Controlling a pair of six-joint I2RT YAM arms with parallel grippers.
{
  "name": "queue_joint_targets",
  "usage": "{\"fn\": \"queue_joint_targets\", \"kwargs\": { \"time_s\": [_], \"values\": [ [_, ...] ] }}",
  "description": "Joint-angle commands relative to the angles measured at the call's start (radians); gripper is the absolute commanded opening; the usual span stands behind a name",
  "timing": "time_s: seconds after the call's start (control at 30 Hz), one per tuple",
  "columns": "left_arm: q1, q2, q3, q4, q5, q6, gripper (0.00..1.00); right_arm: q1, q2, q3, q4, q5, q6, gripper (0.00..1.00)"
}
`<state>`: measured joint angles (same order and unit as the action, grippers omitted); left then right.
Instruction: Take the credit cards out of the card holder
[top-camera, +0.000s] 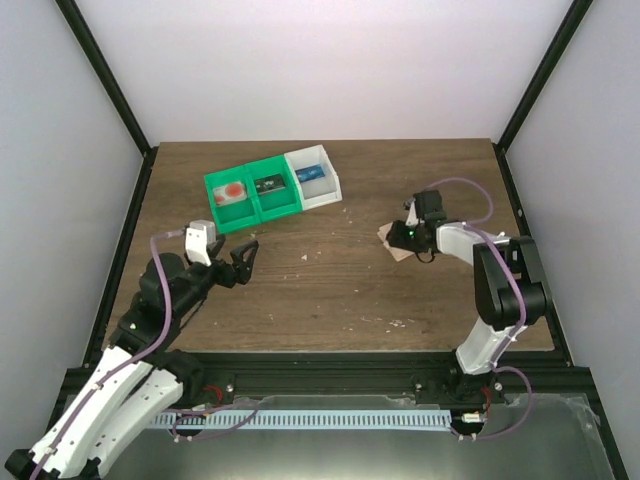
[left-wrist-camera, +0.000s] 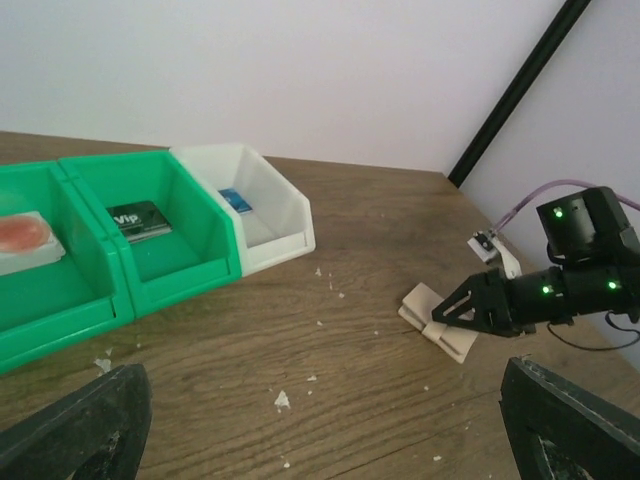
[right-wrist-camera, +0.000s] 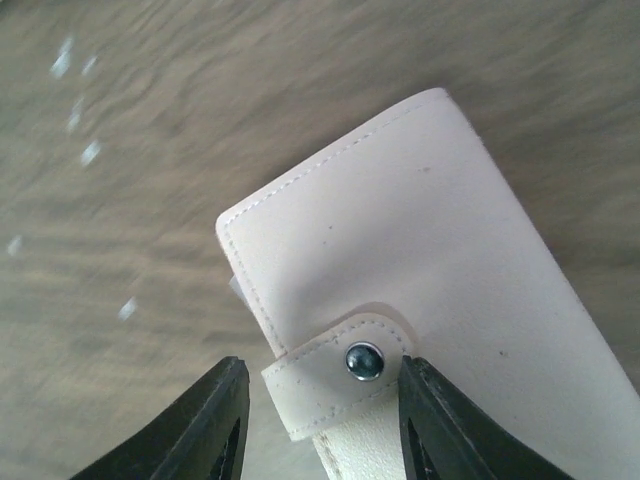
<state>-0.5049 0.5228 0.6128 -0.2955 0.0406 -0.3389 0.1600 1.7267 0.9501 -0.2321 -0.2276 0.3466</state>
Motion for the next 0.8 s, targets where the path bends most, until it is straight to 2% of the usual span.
{"fn": "queue_joint_targets", "kwargs": {
  "time_s": [0.0,0.13,0.27,0.4,0.5,0.63,0.77],
  "values": [
    [-0.003,0.011,0.005,-0.007,-0.021,-0.001,0.97,0.13,-0.04,-0.082,-0.051,-0.128,0.062,0.44],
    [-0.003,0.034,0.011,-0.017,-0.033,-0.01,0.97,0.216,-0.107,-0.112,-0.048,-0.188,0.094,0.44],
    [-0.002,0.06,0.014,-0.036,-0.045,-0.026,0.95,0.236,-0.208,-0.123,-0.055,-0.259,0.095,0.44],
    [-0.003,0.093,0.015,-0.044,-0.015,-0.061,0.93,0.236,-0.278,-0.088,-0.121,-0.108,0.023,0.46],
    [-0.003,0.12,0.007,-0.02,0.047,-0.117,0.94,0.237,-0.257,-0.046,-0.182,0.033,-0.026,0.45],
    [-0.003,0.157,-0.005,0.016,0.112,-0.166,0.94,0.236,-0.194,0.019,-0.232,0.057,-0.065,0.35],
    [-0.003,0.183,-0.002,0.002,0.125,-0.167,0.94,0.227,-0.17,0.013,-0.236,0.078,-0.099,0.33]
  ]
}}
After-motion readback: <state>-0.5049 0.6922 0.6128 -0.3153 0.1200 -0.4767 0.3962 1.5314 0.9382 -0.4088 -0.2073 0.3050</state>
